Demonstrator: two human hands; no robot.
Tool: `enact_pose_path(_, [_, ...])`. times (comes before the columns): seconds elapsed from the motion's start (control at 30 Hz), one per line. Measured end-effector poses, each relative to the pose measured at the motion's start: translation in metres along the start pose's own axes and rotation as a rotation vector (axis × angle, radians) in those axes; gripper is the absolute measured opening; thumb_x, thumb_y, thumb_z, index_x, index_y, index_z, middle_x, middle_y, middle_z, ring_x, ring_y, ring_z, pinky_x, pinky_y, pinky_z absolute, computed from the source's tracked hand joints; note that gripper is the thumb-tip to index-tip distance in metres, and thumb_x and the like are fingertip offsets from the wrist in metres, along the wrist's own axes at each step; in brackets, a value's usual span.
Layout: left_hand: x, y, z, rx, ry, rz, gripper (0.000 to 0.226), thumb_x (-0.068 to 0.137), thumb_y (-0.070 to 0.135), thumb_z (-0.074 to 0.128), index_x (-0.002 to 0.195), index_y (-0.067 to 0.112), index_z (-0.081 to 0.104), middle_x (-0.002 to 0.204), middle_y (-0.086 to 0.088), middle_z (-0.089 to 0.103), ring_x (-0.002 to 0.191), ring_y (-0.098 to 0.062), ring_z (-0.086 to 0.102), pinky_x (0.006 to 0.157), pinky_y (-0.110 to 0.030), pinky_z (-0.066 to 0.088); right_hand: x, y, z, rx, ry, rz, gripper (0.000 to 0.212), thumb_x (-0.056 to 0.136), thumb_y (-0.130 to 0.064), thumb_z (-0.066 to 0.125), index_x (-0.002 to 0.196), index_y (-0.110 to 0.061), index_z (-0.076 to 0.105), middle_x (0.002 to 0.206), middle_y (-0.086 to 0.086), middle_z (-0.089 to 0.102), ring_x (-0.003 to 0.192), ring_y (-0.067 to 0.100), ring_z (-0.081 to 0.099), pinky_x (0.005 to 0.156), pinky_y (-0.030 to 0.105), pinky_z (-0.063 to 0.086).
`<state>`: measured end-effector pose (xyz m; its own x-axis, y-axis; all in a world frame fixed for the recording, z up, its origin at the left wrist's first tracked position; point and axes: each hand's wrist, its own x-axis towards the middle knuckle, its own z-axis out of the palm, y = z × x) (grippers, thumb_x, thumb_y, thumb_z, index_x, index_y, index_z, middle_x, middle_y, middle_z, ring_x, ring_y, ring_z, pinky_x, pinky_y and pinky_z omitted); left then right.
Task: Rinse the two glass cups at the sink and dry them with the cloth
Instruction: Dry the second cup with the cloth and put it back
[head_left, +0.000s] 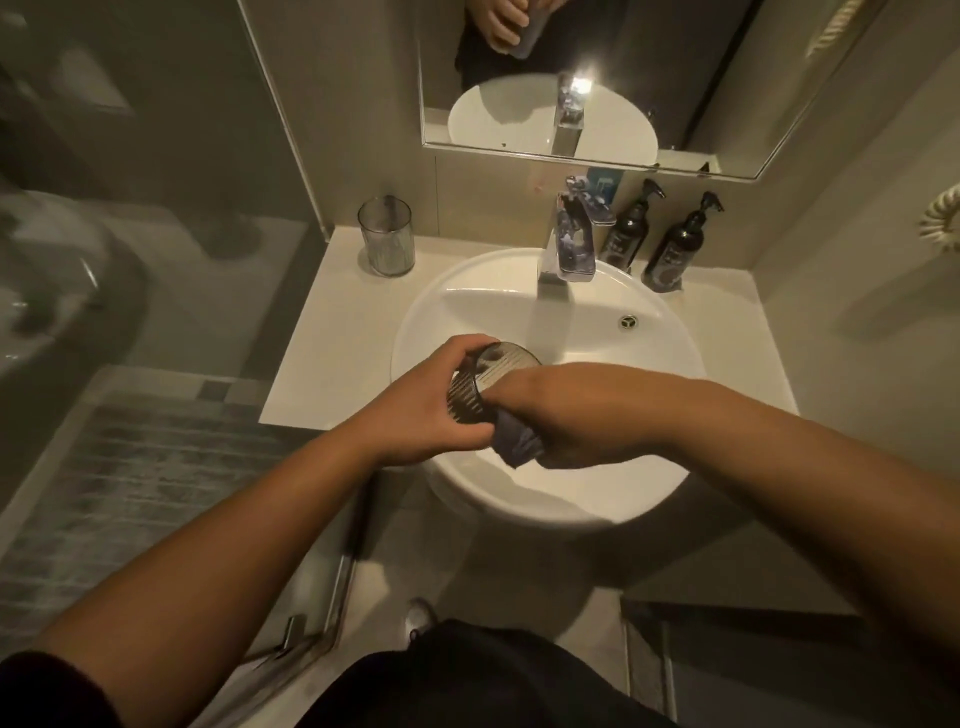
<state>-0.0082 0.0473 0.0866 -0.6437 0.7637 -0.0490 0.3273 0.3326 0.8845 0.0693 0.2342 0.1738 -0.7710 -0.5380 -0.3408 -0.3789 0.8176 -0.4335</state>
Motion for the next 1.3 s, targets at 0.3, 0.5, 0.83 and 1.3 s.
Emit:
enact_pose_path(0.3, [0.012,0.013,-0.009,0.16,-0.126,0.08,0.082,0.073,0.03,0.081,0.145,0.033,0.041,0.138,0.014,0.05,0.122,0.001,0.051,0.101,-0.016,0.043,0.012,0.007,0.011,-0.153,-0.029,0.034,0.029,0.078,-0.012,0.064,0.073,-0.026,0.039,0.076,-0.001,0.052,0.07,0.023,0.048,0.063,0.03,0.037])
enact_pose_path(0.5, [0.016,0.017,-0.025,-0.352,0.005,-0.068,0.062,0.074,0.059,0.067,0.132,0.042,0.055,0.145,0.009,0.055,0.133,-0.017,0.053,0.102,-0.041,0.05,-0.001,0.014,0.002,-0.031,0.199,0.014,0.017,0.075,-0.011,0.066,0.086,-0.02,0.056,0.083,0.0,0.063,0.072,0.024,0.055,0.063,0.036,0.047])
enact_pose_path(0.83, [0.029,0.03,-0.019,-1.094,0.014,-0.434,0.07,0.088,0.071,0.048,0.119,0.013,0.074,0.125,-0.022,0.069,0.113,-0.039,0.067,0.091,-0.061,0.055,-0.004,-0.006,-0.012,-0.495,0.345,-0.213,0.033,0.06,-0.025,0.087,0.079,-0.022,0.061,0.073,-0.007,0.061,0.064,0.003,0.038,0.05,0.004,0.009])
enact_pose_path(1.3, [0.034,0.035,-0.009,-0.902,0.289,-0.279,0.038,0.061,0.052,0.073,0.087,0.025,0.079,0.085,-0.004,0.076,0.076,-0.018,0.074,0.062,-0.031,0.059,0.011,-0.027,0.009,0.279,0.36,0.271,0.021,0.079,-0.008,0.066,0.066,-0.016,0.051,0.06,0.0,0.05,0.05,0.014,0.051,0.048,0.023,0.046])
